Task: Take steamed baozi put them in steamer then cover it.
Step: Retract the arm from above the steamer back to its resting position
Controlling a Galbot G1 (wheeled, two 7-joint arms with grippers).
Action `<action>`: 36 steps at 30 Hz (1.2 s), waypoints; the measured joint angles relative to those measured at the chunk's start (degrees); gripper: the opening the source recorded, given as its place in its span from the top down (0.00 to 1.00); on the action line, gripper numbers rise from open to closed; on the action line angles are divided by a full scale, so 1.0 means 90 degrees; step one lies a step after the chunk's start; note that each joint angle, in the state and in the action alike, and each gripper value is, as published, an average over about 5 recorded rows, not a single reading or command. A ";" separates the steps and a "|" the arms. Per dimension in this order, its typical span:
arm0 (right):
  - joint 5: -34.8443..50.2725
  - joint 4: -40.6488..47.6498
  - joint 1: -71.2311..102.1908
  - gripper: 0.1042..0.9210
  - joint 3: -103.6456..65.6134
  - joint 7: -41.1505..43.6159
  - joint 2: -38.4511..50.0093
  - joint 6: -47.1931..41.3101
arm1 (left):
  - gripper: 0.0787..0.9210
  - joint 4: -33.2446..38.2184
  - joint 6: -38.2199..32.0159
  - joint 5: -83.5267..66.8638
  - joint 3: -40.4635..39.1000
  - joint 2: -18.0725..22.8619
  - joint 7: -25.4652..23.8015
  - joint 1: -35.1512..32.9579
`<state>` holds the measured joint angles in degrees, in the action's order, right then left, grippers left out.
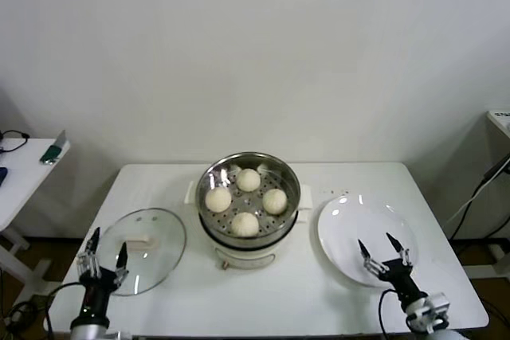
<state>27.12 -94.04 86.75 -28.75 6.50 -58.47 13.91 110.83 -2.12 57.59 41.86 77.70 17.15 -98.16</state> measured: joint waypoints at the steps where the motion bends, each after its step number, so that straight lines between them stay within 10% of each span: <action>1: -0.0023 0.0001 0.0041 0.12 -0.0025 -0.0003 -0.0051 0.0040 | 0.12 -0.0102 0.0029 0.0261 -0.0011 0.0002 0.0057 0.0020; 36: -0.0252 -0.0240 0.0705 0.12 -0.0570 -0.0061 -0.0790 0.0422 | 0.12 -0.3204 0.0224 0.2833 -0.0297 -0.0228 0.0619 0.2231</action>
<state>24.85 -96.21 93.10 -33.88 5.95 -65.58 17.70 82.00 -0.10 83.09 39.19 75.64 22.72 -78.08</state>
